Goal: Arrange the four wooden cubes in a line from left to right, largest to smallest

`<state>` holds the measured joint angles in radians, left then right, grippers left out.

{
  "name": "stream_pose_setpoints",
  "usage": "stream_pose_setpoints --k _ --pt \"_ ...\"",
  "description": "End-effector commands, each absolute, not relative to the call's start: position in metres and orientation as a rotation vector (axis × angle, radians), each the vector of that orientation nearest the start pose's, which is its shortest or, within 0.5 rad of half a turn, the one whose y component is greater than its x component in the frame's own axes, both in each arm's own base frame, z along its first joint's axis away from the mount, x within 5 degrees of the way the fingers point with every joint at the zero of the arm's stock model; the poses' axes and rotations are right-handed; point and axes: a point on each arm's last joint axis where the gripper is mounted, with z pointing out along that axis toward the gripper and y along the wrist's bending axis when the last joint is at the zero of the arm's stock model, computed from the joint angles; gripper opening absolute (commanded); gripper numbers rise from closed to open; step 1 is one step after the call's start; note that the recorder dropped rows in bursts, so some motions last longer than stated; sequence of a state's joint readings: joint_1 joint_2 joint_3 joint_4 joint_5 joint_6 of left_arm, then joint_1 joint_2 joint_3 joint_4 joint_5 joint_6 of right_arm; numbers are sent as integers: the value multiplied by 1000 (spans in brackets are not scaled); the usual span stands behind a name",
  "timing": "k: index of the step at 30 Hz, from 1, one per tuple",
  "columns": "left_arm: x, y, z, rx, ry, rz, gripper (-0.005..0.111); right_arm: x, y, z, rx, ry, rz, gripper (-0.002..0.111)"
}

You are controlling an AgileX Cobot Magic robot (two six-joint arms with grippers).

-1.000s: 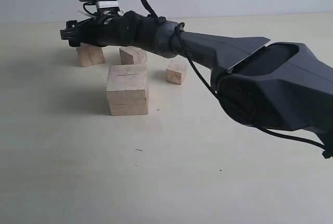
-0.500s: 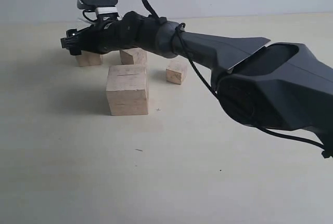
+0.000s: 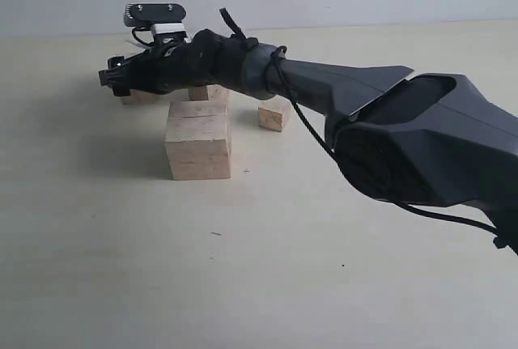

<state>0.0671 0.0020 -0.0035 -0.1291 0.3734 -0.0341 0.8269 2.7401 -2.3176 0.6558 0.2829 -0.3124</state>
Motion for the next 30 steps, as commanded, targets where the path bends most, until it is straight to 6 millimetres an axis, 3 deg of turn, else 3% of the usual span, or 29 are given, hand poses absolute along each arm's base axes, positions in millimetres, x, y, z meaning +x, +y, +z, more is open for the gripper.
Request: stream_pose_setpoints --k 1,4,13,25,30 --pt "53 0 181 -172 1836 -100 0 394 448 89 -643 2131 831 74" --pt "53 0 181 -172 1836 -100 0 394 448 89 -643 2130 831 60" --pt "53 0 181 -172 1836 -100 0 393 448 108 -664 2113 844 0" --pt "53 0 181 -172 1836 -100 0 387 445 155 -836 2047 777 0" --pt "53 0 181 -172 1836 -100 0 395 445 163 -768 1949 747 0"
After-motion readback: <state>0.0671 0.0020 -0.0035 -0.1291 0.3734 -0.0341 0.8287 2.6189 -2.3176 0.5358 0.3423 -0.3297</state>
